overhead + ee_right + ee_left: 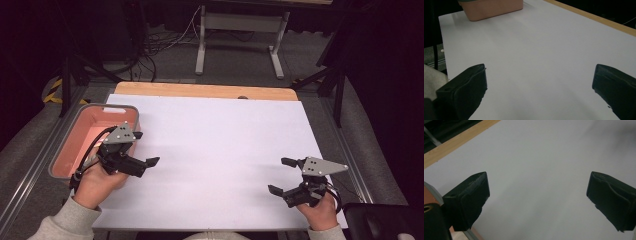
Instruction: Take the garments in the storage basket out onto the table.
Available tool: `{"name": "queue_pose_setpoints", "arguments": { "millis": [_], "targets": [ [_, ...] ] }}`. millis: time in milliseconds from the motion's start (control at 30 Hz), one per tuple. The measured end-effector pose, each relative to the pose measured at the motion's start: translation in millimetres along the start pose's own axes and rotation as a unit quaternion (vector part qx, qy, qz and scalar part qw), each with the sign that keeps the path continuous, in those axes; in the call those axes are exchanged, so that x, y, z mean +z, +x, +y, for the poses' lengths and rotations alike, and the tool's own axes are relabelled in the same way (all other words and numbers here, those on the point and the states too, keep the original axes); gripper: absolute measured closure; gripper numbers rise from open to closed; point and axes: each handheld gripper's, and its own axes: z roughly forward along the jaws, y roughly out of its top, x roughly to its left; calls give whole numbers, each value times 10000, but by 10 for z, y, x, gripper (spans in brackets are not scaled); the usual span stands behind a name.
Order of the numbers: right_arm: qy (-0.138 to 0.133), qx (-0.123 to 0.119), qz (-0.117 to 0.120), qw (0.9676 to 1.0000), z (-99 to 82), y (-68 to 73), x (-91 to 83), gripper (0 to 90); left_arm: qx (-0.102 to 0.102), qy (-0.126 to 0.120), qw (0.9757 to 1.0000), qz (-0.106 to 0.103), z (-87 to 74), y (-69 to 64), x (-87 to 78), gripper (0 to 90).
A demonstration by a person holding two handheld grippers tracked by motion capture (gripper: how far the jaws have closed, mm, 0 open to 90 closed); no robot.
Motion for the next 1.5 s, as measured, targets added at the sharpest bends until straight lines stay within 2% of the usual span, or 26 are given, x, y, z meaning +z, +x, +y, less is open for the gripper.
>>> {"name": "queue_pose_setpoints", "arguments": {
  "millis": [133,167,267,400,933,1033,1233,1300,1500],
  "targets": [
    [1,-2,9,10000,0,2,0,0,90,82,9999,115,3,47,-32,59],
    [8,-9,24,10000,-2,1,7,0,125,72,9999,55,-1,74,-46,61],
    [24,-16,21,10000,-2,4,11,0,118,60,9999,5,-9,116,-59,66],
    [25,-20,13,10000,-1,5,10,0,88,130,9998,110,-27,188,-72,71],
    [15,-45,42,10000,-2,9,10,0,-227,336,9985,361,-151,498,-125,83],
    [-5,-46,89,10000,-2,12,8,0,-327,309,9985,321,-193,576,-138,86],
    [-4,-62,93,9999,0,17,8,0,-481,399,9965,564,-281,730,-175,96],
    [5,-54,91,9999,-1,15,10,0,-569,455,9950,686,-321,793,-195,97],
    [12,-49,89,9999,-5,11,15,0,-674,573,9929,791,-407,891,-189,97]
  ]
}}
